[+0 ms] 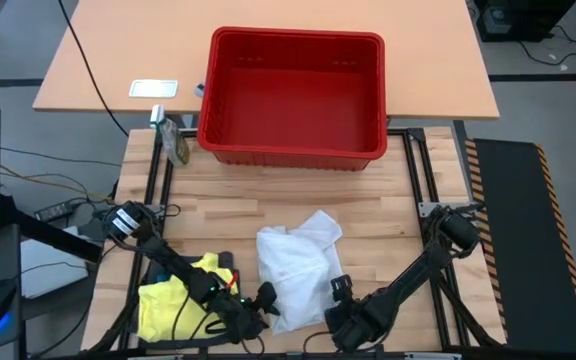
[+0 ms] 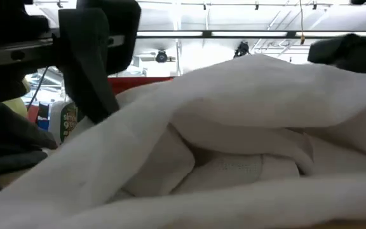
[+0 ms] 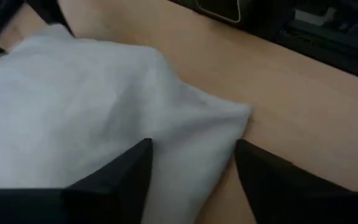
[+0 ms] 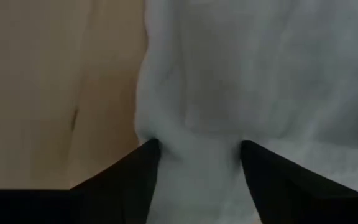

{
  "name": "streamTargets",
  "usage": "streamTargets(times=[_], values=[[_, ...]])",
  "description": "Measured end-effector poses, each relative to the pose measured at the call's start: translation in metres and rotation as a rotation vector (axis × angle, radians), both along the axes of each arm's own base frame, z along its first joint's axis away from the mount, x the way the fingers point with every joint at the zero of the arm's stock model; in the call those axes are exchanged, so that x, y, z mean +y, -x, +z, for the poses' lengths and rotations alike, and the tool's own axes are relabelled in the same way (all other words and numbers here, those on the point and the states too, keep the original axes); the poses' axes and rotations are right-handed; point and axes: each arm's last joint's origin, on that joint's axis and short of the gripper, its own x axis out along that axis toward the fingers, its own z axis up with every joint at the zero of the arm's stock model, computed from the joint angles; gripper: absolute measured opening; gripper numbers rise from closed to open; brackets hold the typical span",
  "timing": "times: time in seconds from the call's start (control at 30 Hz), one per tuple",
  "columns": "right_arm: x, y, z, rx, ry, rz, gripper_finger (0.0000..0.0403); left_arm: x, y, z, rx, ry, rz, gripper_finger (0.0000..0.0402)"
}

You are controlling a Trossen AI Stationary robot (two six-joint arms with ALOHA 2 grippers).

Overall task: Fold laundry
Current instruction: Fold the white polo shirt

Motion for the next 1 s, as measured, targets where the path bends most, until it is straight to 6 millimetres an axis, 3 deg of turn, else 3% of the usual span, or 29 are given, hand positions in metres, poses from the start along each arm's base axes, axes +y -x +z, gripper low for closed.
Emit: streamTargets(times=[0.23,0.43,0.6,0.8,1.0], values=[[-0.007,-0.011,-0.004,0.015,-0.085,-0.113,0.0156,0.004,-0.005,-0.010,0.048,0.071,0.046,0.0150],[-0.021,-0.018,0.012,0.070,-0.204,-0.126,0.0019,0.007,-0.005,0.004,0.046,0.152,0.113,0.0076],[-0.030,-0.022,0.044,0.077,-0.385,-0.108,0.0011,0.009,-0.002,0.034,0.017,0.287,0.174,0.0011],[-0.054,-0.021,0.098,0.014,-0.562,-0.093,0.0006,0.016,0.005,0.083,-0.037,0.520,0.251,0.0008],[-0.095,-0.021,0.142,-0.044,-0.717,-0.096,0.0004,0.038,0.011,0.117,0.021,0.799,0.445,0.0008]])
